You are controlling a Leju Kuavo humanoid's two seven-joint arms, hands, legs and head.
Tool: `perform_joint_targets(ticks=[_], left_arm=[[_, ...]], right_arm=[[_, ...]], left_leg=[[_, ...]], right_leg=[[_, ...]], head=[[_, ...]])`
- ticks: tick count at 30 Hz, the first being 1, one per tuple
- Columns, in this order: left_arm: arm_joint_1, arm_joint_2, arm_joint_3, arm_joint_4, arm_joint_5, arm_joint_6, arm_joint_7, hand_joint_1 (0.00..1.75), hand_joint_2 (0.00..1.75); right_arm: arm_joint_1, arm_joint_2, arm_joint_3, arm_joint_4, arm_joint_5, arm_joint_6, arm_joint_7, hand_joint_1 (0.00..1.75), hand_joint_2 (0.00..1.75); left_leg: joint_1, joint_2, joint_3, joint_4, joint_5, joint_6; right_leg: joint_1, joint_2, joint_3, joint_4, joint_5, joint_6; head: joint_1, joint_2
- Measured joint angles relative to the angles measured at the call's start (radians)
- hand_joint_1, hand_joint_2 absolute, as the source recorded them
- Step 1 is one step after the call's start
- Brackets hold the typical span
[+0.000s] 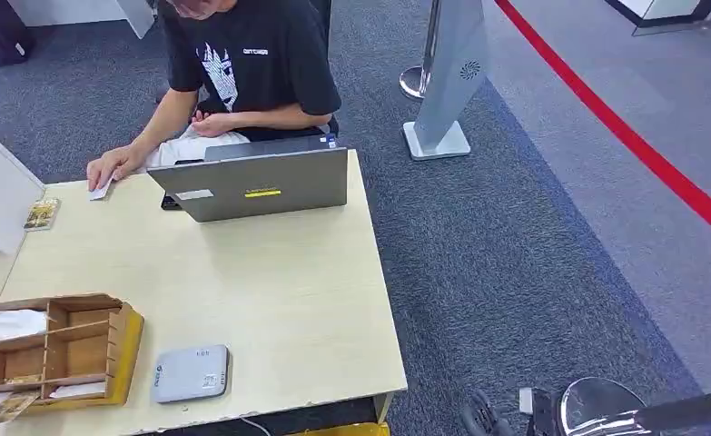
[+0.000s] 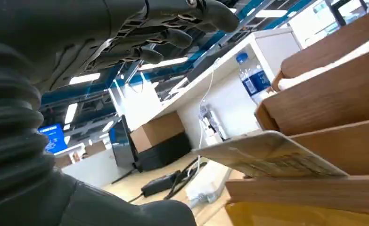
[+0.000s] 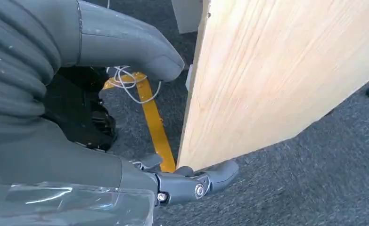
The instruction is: Pass the card to the sensor for recognition and then transmit it.
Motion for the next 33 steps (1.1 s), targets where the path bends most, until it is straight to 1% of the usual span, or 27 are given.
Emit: perform_joint_targets(ticks=[6, 14, 17, 18, 22, 26, 30, 31, 33], left_arm=[[-0.037, -0.011, -0.039, 0.027, -0.005, -0.008, 0.022, 0.00, 1.75], [-0.052, -0.015, -0.061, 0.041, -0.006, -0.008, 0.026, 0.00, 1.75], [-0.053, -0.014, -0.069, 0.044, 0.001, -0.012, 0.036, 0.00, 1.75], [-0.053, -0.014, -0.071, 0.044, 0.002, -0.013, 0.037, 1.75, 1.75], [-0.055, -0.012, -0.087, 0.044, 0.016, -0.018, 0.048, 1.75, 1.75], [-0.055, -0.001, -0.099, 0.044, 0.032, -0.019, 0.062, 1.75, 1.75], [-0.056, 0.006, -0.107, 0.052, 0.037, -0.016, 0.063, 1.75, 1.75], [-0.056, 0.006, -0.107, 0.053, 0.036, -0.009, 0.062, 1.75, 1.75], [-0.056, 0.006, -0.108, 0.053, 0.027, 0.057, 0.038, 1.75, 1.75]], right_arm=[[-0.009, -0.005, 0.012, 0.000, 0.000, -0.004, 0.003, 0.00, 1.75], [-0.010, -0.007, 0.016, 0.000, -0.001, -0.004, 0.003, 0.00, 1.75], [-0.010, -0.008, 0.023, 0.000, -0.002, -0.004, 0.003, 0.00, 1.75], [-0.010, -0.009, 0.024, 0.000, -0.002, -0.004, 0.004, 0.00, 1.75], [-0.010, -0.012, 0.030, 0.000, -0.003, -0.008, 0.005, 0.00, 1.75], [-0.010, -0.016, 0.036, 0.000, -0.006, -0.010, 0.005, 0.00, 1.75], [-0.012, -0.018, 0.040, 0.000, -0.006, -0.019, 0.003, 0.00, 1.75], [-0.013, -0.019, 0.041, 0.000, -0.006, -0.024, 0.002, 0.00, 1.75], [-0.014, -0.021, 0.044, 0.000, -0.005, -0.034, -0.001, 0.00, 1.75]], left_leg=[[0.000, 0.000, 0.000, 0.000, 0.000, 0.000], [0.000, 0.000, 0.000, 0.000, 0.000, 0.000], [0.000, 0.000, 0.000, 0.000, 0.000, 0.000], [0.000, 0.000, 0.000, 0.000, 0.000, 0.000], [0.000, 0.000, 0.000, 0.000, 0.000, 0.000], [0.000, 0.000, 0.000, 0.000, 0.000, 0.000], [0.000, 0.000, 0.000, 0.000, 0.000, 0.000], [0.000, 0.000, 0.000, 0.000, 0.000, 0.000], [0.000, 0.000, 0.000, 0.000, 0.000, 0.000]], right_leg=[[0.000, 0.000, 0.000, 0.000, 0.000, 0.000], [0.000, 0.000, 0.000, 0.000, 0.000, 0.000], [0.000, 0.000, 0.000, 0.000, 0.000, 0.000], [0.000, 0.000, 0.000, 0.000, 0.000, 0.000], [0.000, 0.000, 0.000, 0.000, 0.000, 0.000], [0.000, 0.000, 0.000, 0.000, 0.000, 0.000], [0.000, 0.000, 0.000, 0.000, 0.000, 0.000], [0.000, 0.000, 0.000, 0.000, 0.000, 0.000], [0.000, 0.000, 0.000, 0.000, 0.000, 0.000]], head=[[0.000, 0.000], [0.000, 0.000], [0.000, 0.000], [0.000, 0.000], [0.000, 0.000], [0.000, 0.000], [0.000, 0.000], [0.000, 0.000], [0.001, 0.000]])
